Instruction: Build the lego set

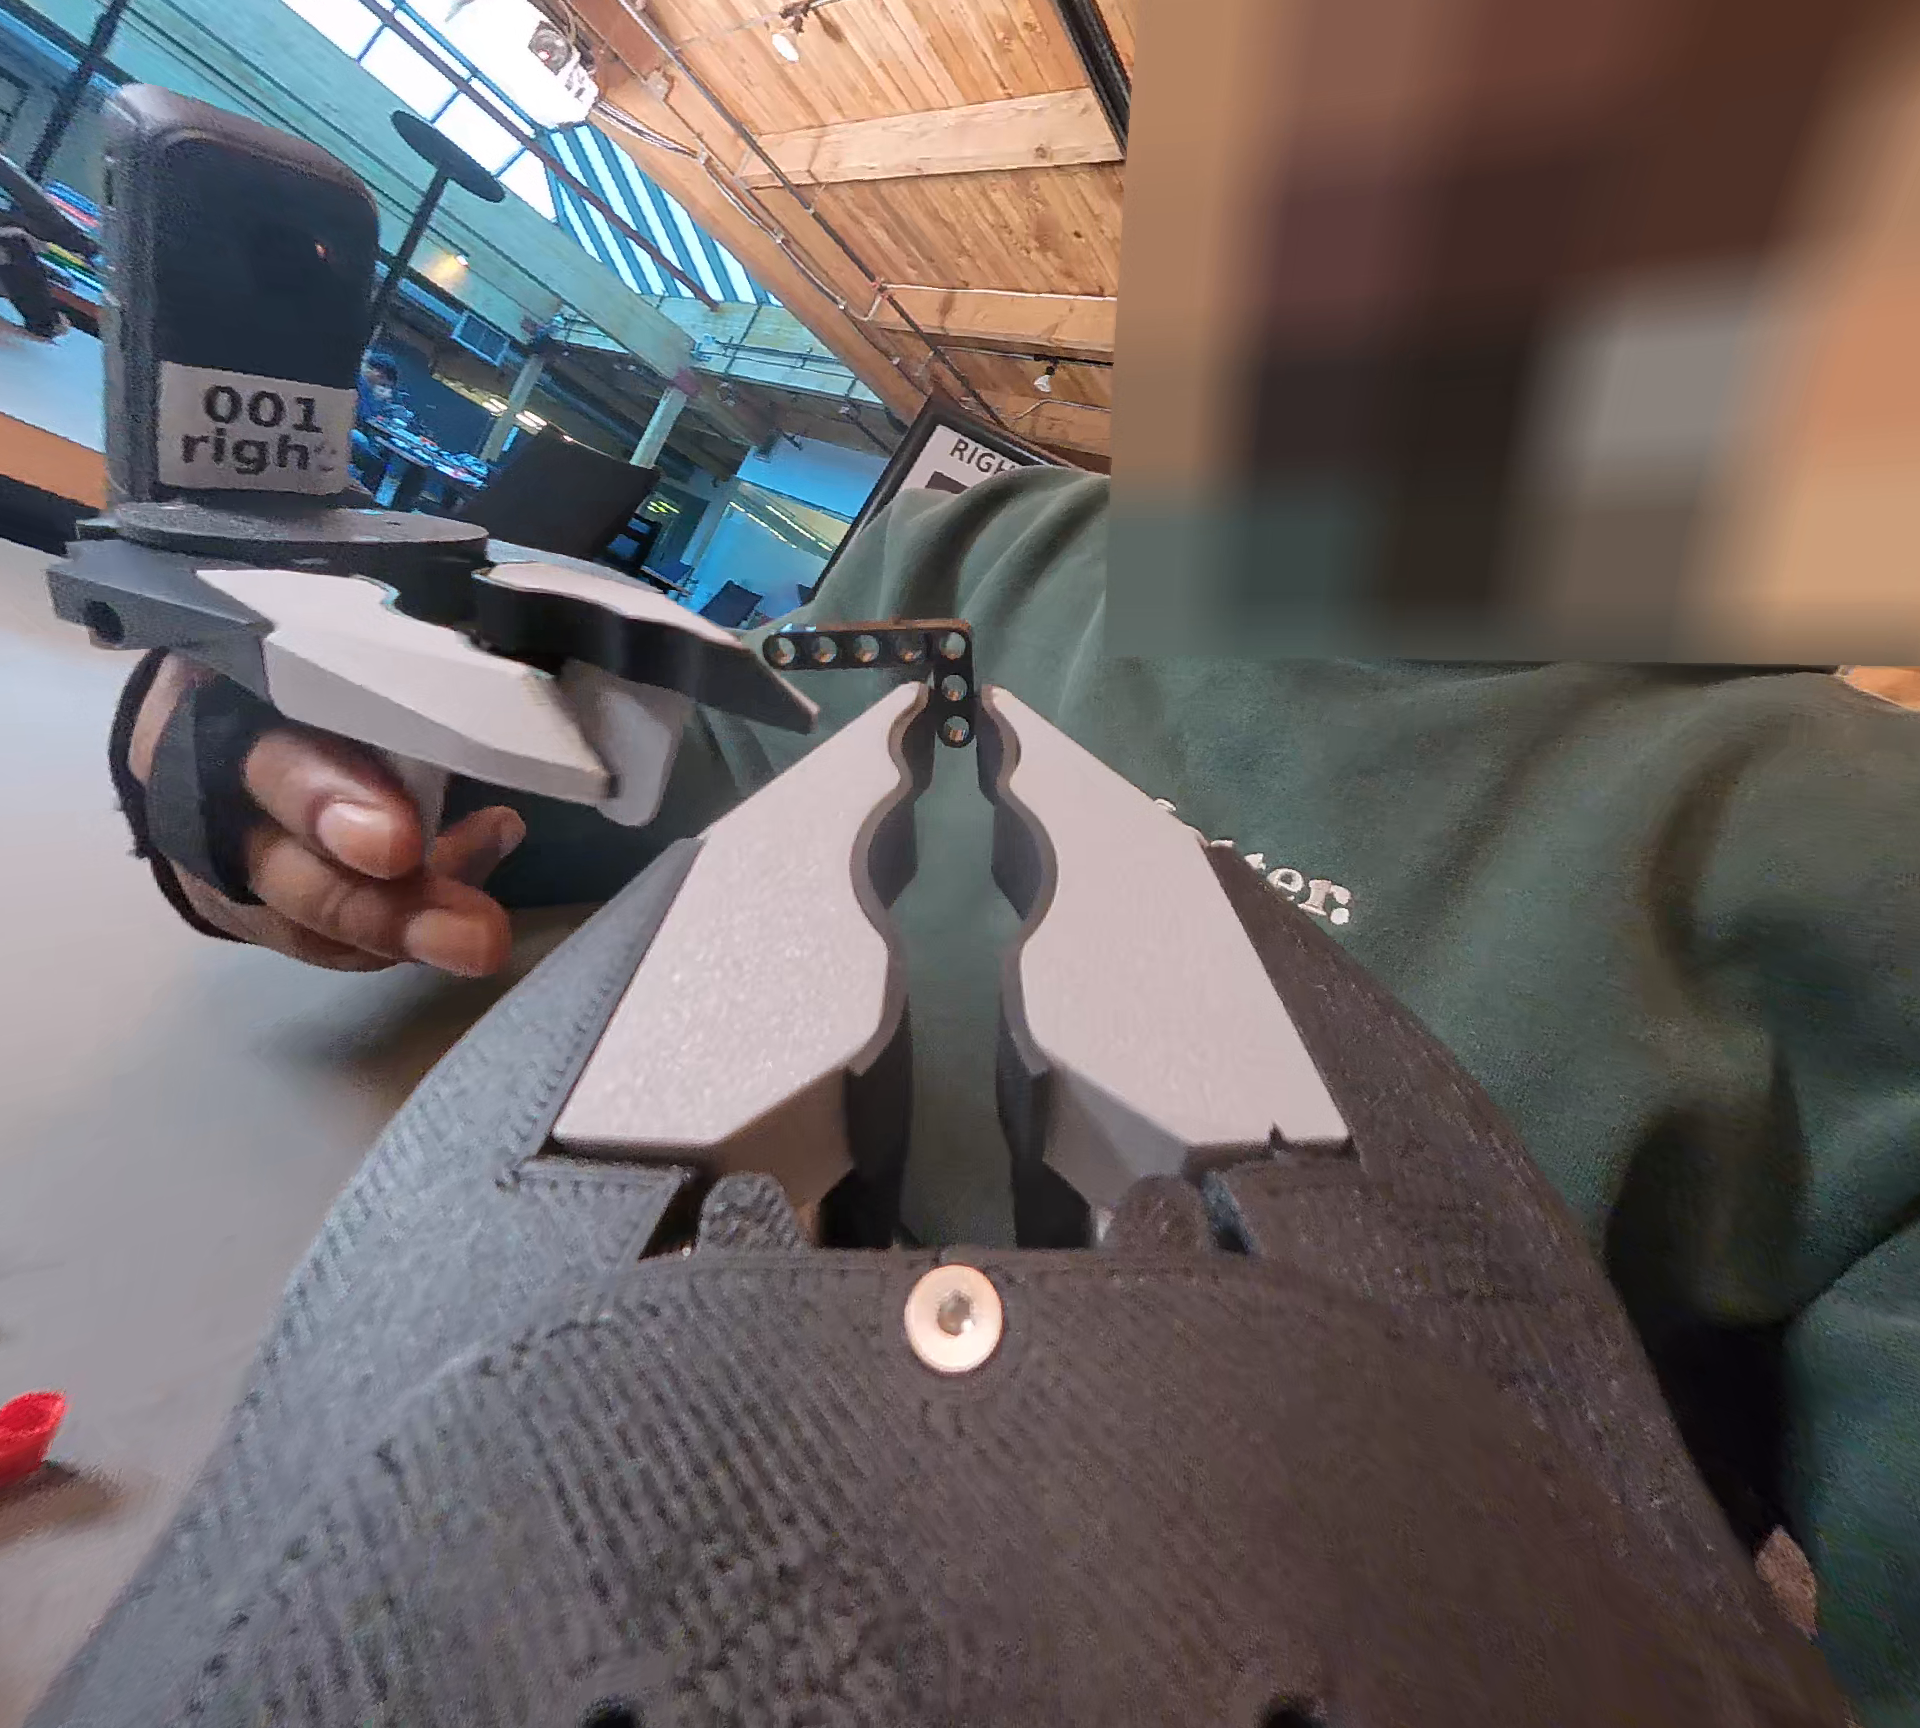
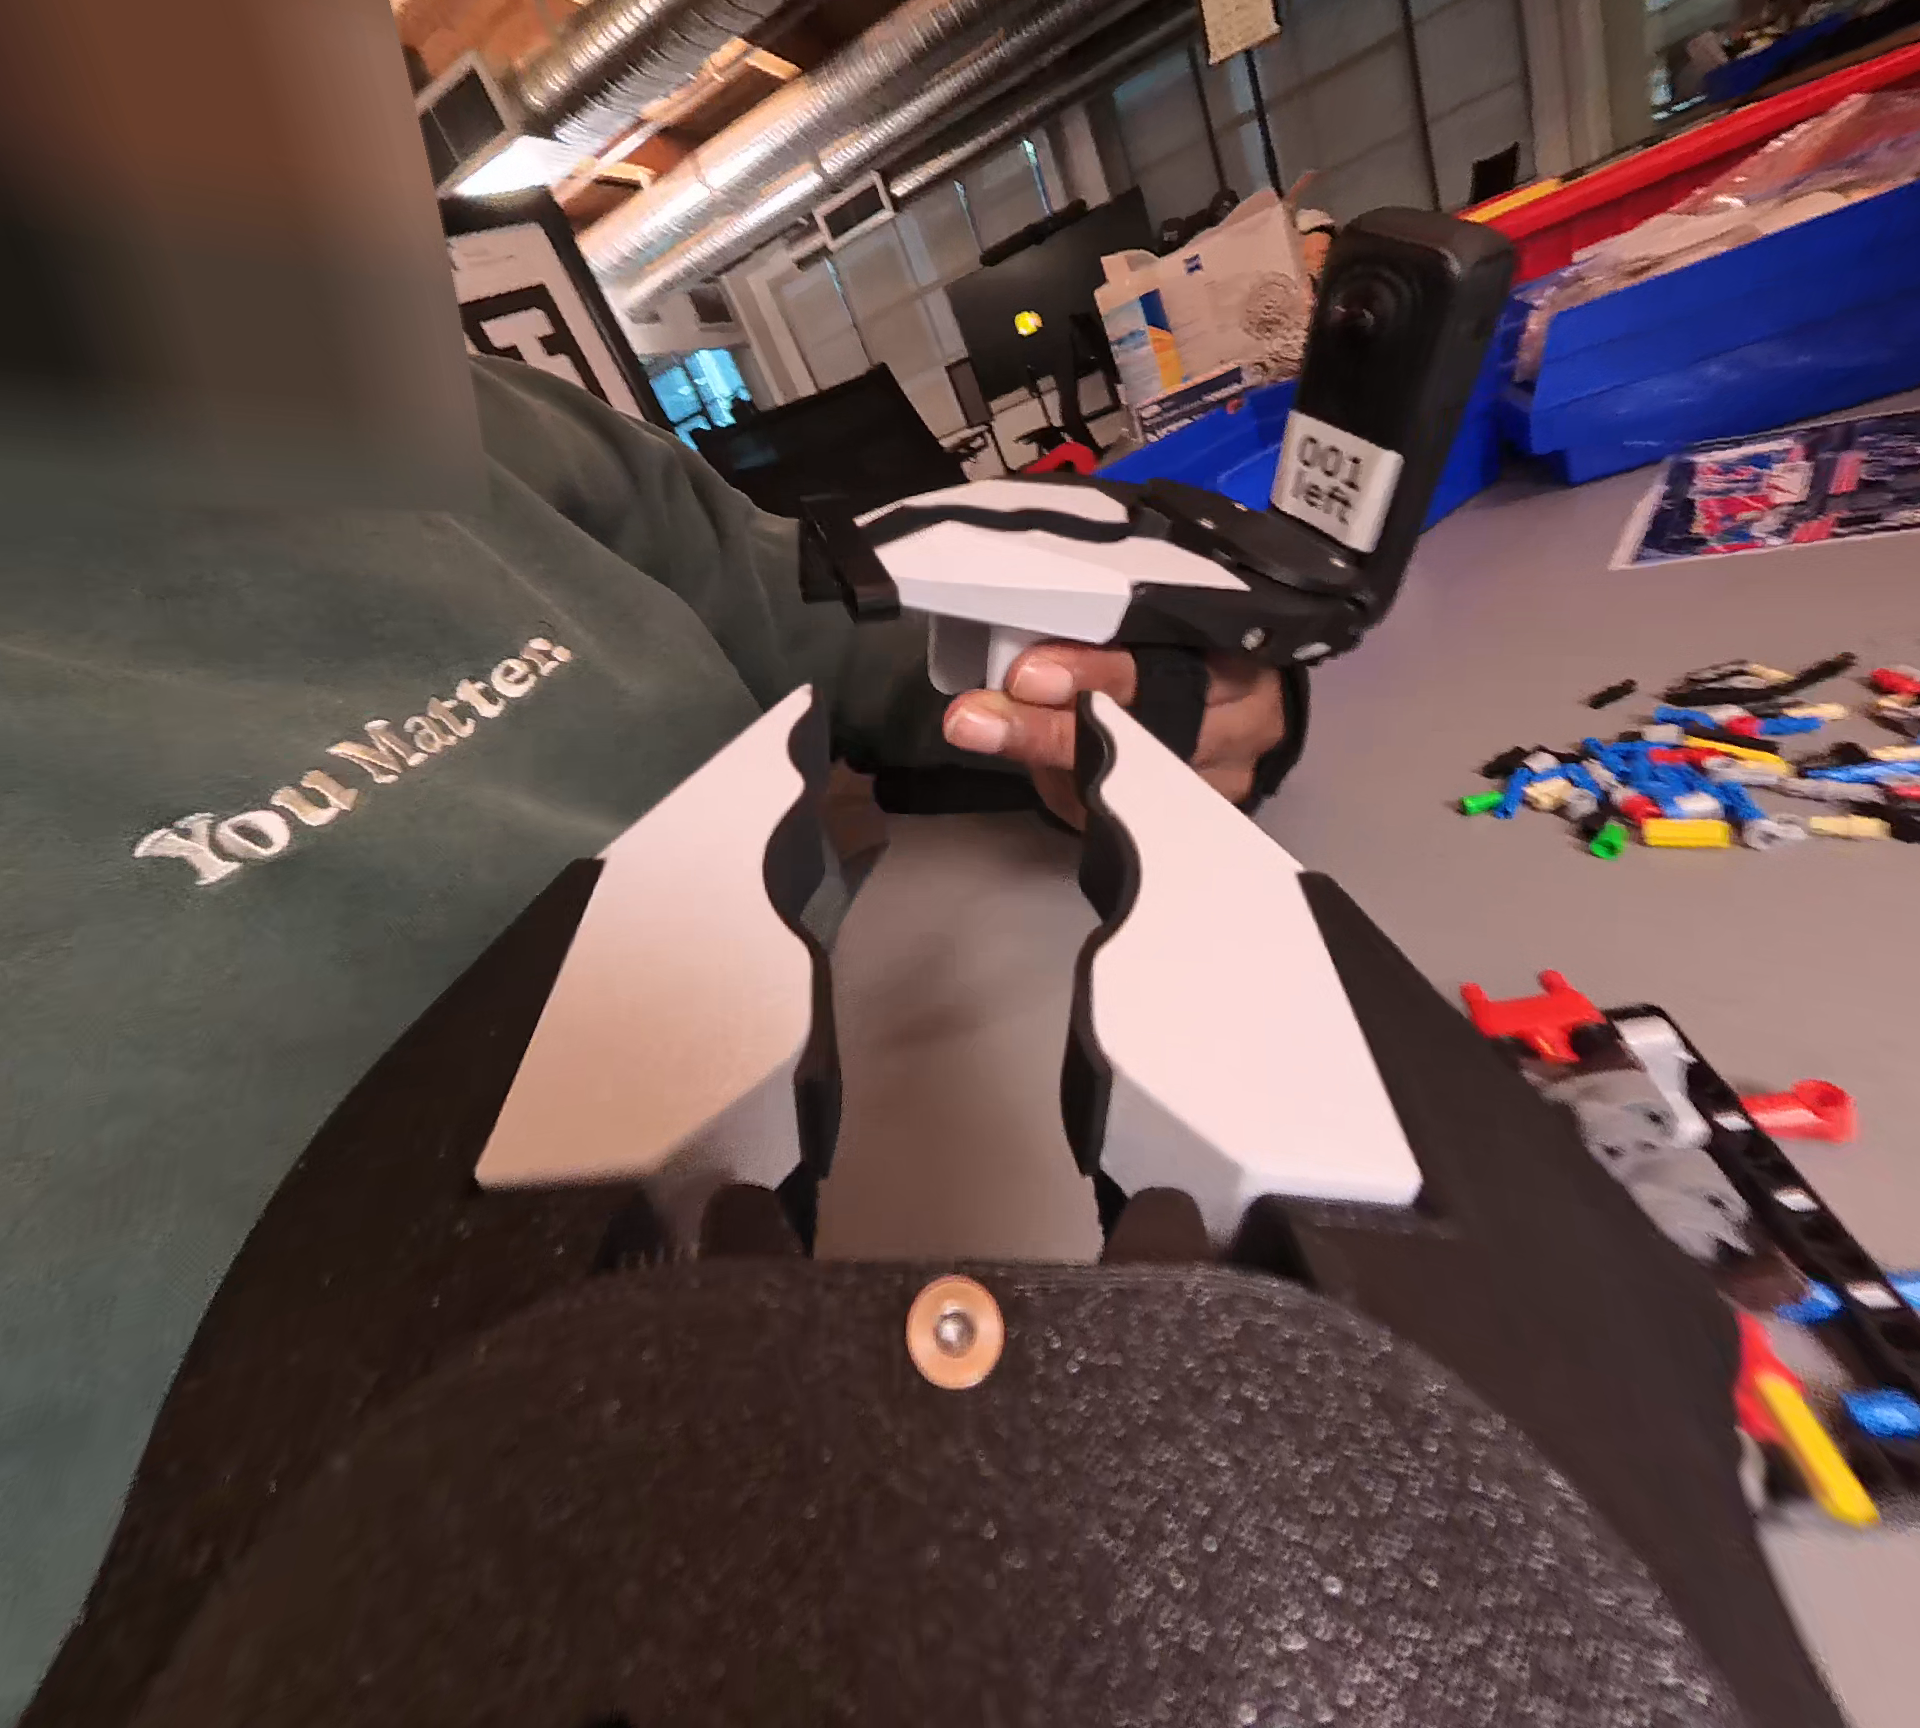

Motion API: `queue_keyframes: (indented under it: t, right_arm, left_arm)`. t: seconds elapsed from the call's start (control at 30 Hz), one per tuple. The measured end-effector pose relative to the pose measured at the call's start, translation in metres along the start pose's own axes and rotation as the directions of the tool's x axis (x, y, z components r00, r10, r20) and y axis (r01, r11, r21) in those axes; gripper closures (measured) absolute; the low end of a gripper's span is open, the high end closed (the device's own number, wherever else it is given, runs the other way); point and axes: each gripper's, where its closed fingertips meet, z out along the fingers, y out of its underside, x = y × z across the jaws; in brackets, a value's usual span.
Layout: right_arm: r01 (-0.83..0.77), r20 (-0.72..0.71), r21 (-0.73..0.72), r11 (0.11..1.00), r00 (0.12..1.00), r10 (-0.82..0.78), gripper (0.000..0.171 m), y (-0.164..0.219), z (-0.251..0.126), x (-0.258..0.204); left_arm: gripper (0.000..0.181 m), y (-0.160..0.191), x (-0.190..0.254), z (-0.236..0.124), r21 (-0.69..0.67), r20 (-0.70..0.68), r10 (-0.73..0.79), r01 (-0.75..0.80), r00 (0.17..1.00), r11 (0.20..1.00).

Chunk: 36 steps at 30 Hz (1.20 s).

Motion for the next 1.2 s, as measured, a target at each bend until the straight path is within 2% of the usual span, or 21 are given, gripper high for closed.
queue_keyframes:
  t: [0.1,0.17,0.2,0.37,0.4,0.47,0.5,0.57,0.63,0.73,0.83,0.9,1.03,1.13,1.2]
  right_arm:
    - [-0.004,0.085,-0.016,1.000,0.996,0.005,0.140,0.004,0.009,-0.015]
    - [0.015,0.098,-0.024,1.000,0.995,-0.013,0.165,0.006,0.011,-0.020]
    - [0.025,0.107,-0.021,0.999,0.994,-0.023,0.171,0.006,0.011,-0.023]
    - [0.032,0.094,-0.008,0.999,0.995,-0.031,0.171,0.002,0.006,-0.021]
    - [0.033,0.087,-0.008,0.999,0.996,-0.032,0.166,0.001,0.004,-0.020]
    - [0.025,0.087,-0.010,1.000,0.996,-0.024,0.142,0.000,0.003,-0.020]
    - [0.026,0.095,-0.006,1.000,0.995,-0.026,0.136,-0.001,0.003,-0.023]
    - [0.049,0.124,-0.004,0.999,0.991,-0.048,0.143,-0.002,0.007,-0.032]
    - [0.087,0.106,-0.032,0.996,0.991,-0.083,0.163,0.002,0.011,-0.034]
    - [0.093,0.123,-0.064,0.994,0.989,-0.085,0.165,0.003,0.007,-0.037]
    - [0.106,0.083,-0.095,0.990,0.992,-0.099,0.166,0.002,-0.001,-0.030]
    - [0.111,0.022,-0.166,0.980,0.994,-0.109,0.166,0.007,-0.009,-0.019]
    - [0.058,-0.186,-0.510,0.858,0.967,-0.175,0.165,0.048,-0.042,0.022]
    - [-0.048,-0.271,-0.709,0.703,0.939,-0.209,0.166,0.083,-0.069,0.039]
    - [-0.072,-0.284,-0.783,0.618,0.925,-0.252,0.166,0.095,-0.078,0.043]
  left_arm:
    - [0.175,0.006,0.000,0.003,-0.019,-0.019,-0.016,0.016,1.000,1.000]
    - [0.175,0.010,0.000,0.005,-0.036,-0.027,-0.028,0.027,0.999,0.999]
    - [0.175,0.011,0.000,0.005,-0.036,-0.027,-0.028,0.027,0.999,0.999]
    - [0.175,0.011,0.001,0.004,-0.033,-0.037,-0.030,0.029,0.999,0.999]
    - [0.175,0.012,0.002,0.005,-0.036,-0.038,-0.031,0.029,0.999,0.999]
    - [0.175,0.015,0.002,0.006,-0.048,-0.038,-0.031,0.029,0.999,0.998]
    - [0.175,0.016,0.001,0.006,-0.053,-0.036,-0.032,0.031,0.999,0.998]
    - [0.175,0.018,0.000,0.007,-0.059,-0.035,-0.037,0.035,0.999,0.998]
    - [0.175,0.020,0.002,0.008,-0.068,-0.044,-0.039,0.036,0.998,0.997]
    - [0.175,0.020,-0.002,0.008,-0.069,-0.012,-0.031,0.030,0.999,0.997]
    - [0.172,0.018,-0.017,0.001,-0.069,0.104,0.006,0.001,0.995,0.998]
    - [0.156,0.017,-0.030,-0.008,-0.103,0.217,0.054,-0.032,0.975,0.994]
    - [0.151,0.038,-0.072,-0.040,-0.324,0.493,0.219,-0.055,0.842,0.944]
    - [0.155,0.057,-0.091,-0.053,-0.476,0.563,0.334,-0.034,0.756,0.879]
    - [0.156,0.066,-0.097,-0.054,-0.538,0.567,0.372,-0.012,0.735,0.843]
